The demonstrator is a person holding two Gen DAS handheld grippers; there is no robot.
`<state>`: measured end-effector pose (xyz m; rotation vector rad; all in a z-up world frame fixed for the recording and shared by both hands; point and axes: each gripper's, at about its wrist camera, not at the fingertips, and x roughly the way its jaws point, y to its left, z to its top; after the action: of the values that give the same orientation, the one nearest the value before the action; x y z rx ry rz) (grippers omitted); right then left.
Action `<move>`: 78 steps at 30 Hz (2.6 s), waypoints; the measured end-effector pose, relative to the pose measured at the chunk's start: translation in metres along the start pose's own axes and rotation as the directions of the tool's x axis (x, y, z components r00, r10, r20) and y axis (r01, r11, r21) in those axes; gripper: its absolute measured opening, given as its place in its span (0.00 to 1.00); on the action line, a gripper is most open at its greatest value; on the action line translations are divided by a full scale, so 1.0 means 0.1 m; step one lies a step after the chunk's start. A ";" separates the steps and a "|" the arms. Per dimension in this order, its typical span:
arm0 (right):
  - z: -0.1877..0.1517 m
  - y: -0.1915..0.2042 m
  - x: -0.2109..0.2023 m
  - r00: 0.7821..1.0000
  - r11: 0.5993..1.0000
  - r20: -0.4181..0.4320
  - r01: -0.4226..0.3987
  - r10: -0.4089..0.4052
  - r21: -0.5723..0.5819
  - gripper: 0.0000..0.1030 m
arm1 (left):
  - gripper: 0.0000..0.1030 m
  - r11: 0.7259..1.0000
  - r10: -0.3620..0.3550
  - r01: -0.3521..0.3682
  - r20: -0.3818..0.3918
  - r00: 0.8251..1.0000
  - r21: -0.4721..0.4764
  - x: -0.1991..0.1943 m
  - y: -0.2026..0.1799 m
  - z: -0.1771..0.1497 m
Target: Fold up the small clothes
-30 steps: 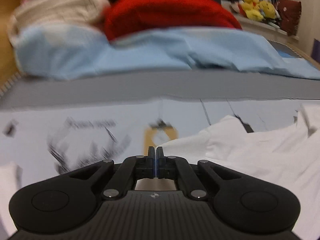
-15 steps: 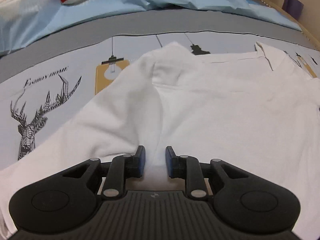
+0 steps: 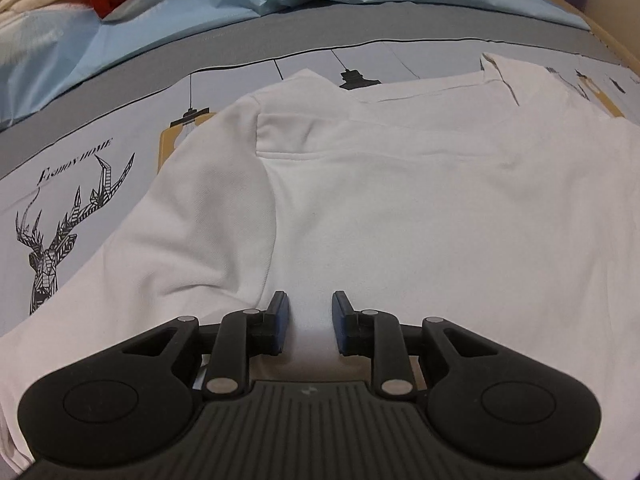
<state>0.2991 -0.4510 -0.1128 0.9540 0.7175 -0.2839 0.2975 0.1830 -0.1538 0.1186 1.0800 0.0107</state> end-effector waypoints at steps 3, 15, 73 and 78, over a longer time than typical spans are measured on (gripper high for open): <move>0.14 -0.25 0.10 1.000 0.985 0.002 -0.009 0.009 0.175 0.51 | 0.26 1.000 -0.003 0.003 0.001 1.000 0.003 0.01 0.02 0.01; 0.39 0.45 -0.22 0.902 0.880 0.384 0.011 0.195 -0.474 0.07 | 0.26 0.999 -0.036 0.036 0.006 0.999 0.028 0.03 0.07 0.01; -0.69 0.57 -0.64 0.949 0.807 -0.316 -0.197 0.013 -0.557 0.39 | 0.27 0.973 -0.225 0.230 -0.175 0.958 0.005 -0.99 -0.11 -0.79; -1.49 0.45 -0.77 0.863 0.677 -0.469 -0.234 -0.186 -0.698 0.41 | 0.27 0.971 -0.240 0.235 -0.265 0.934 -0.048 -1.17 -0.02 -1.38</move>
<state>0.2006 -0.3096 -0.0880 0.2212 1.1889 0.3126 0.1206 0.1853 -0.1151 -0.0301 1.3608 -0.1880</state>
